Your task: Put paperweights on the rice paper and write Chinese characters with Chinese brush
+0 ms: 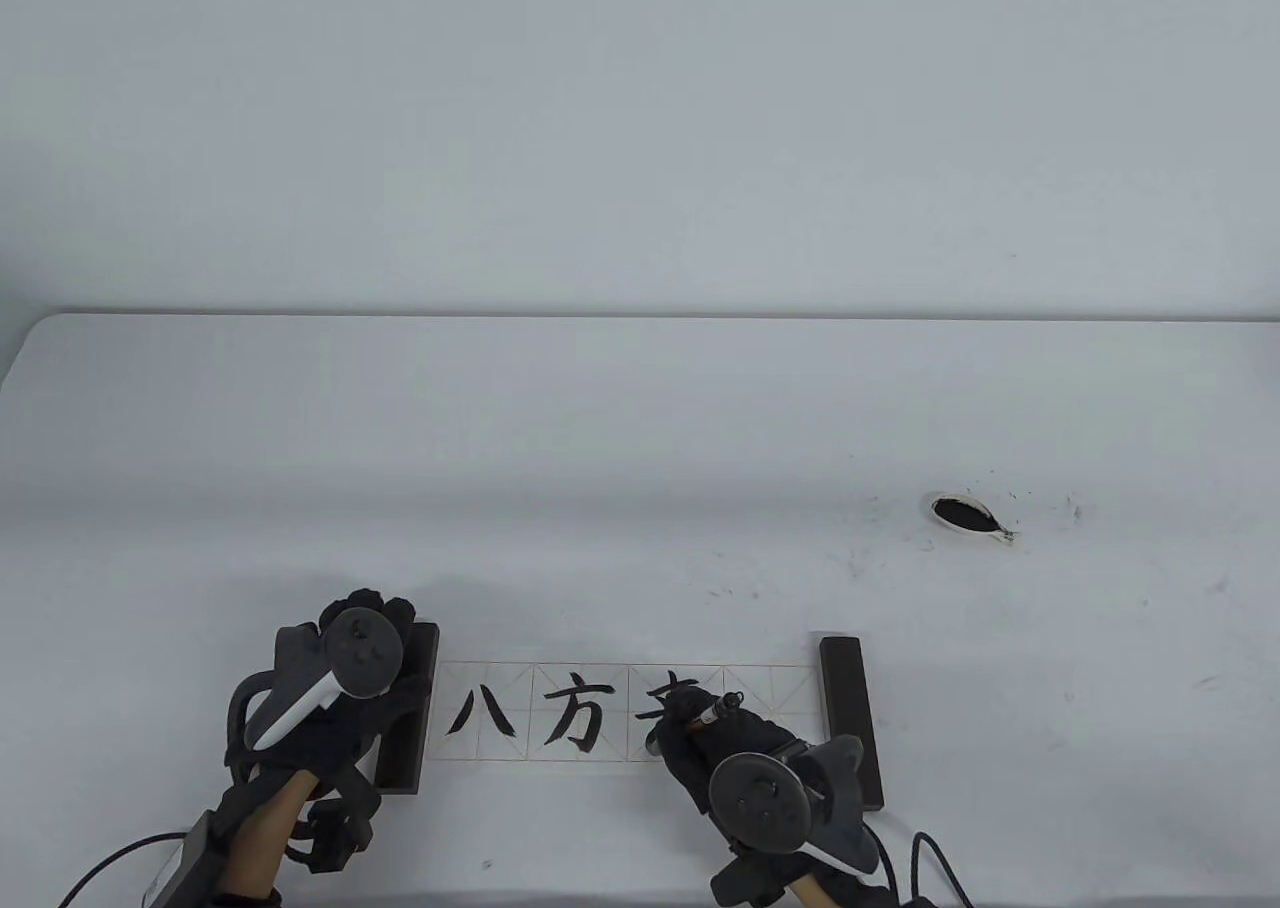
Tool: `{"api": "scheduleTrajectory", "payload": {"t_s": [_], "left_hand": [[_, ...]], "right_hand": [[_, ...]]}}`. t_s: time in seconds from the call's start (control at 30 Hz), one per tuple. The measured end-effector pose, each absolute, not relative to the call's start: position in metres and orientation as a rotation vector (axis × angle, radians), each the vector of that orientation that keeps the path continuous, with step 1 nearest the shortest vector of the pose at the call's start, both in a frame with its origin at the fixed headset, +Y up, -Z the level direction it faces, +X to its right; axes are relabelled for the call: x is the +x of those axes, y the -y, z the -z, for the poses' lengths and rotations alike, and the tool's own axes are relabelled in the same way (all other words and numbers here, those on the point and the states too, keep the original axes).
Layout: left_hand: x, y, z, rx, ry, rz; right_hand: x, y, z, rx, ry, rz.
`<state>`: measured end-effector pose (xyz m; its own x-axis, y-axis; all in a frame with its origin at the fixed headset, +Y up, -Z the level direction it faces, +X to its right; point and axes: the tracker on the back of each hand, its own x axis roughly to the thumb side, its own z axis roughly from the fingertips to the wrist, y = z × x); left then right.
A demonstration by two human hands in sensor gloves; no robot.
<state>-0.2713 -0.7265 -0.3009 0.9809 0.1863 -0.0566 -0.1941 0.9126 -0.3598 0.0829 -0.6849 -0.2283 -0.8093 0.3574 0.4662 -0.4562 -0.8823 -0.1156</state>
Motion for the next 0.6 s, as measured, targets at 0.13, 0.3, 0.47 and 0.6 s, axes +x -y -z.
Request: {"api": "scheduleTrajectory", "payload": {"t_s": [0.13, 0.3, 0.47, 0.6], "left_hand": [[-0.272, 0.726, 0.301, -0.371, -0.022, -0.197], [-0.272, 0.727, 0.301, -0.372, -0.021, -0.198], [-0.272, 0.727, 0.301, -0.369, -0.019, -0.198], [-0.272, 0.727, 0.301, -0.37, -0.019, -0.197]], "right_hand": [[0.096, 0.681, 0.232, 0.527, 0.33, -2.483], [0.106, 0.678, 0.234, 0.474, 0.381, -2.578], [0.105, 0.681, 0.237, 0.478, 0.347, -2.622], [0.104, 0.683, 0.239, 0.48, 0.3, -2.669]]}}
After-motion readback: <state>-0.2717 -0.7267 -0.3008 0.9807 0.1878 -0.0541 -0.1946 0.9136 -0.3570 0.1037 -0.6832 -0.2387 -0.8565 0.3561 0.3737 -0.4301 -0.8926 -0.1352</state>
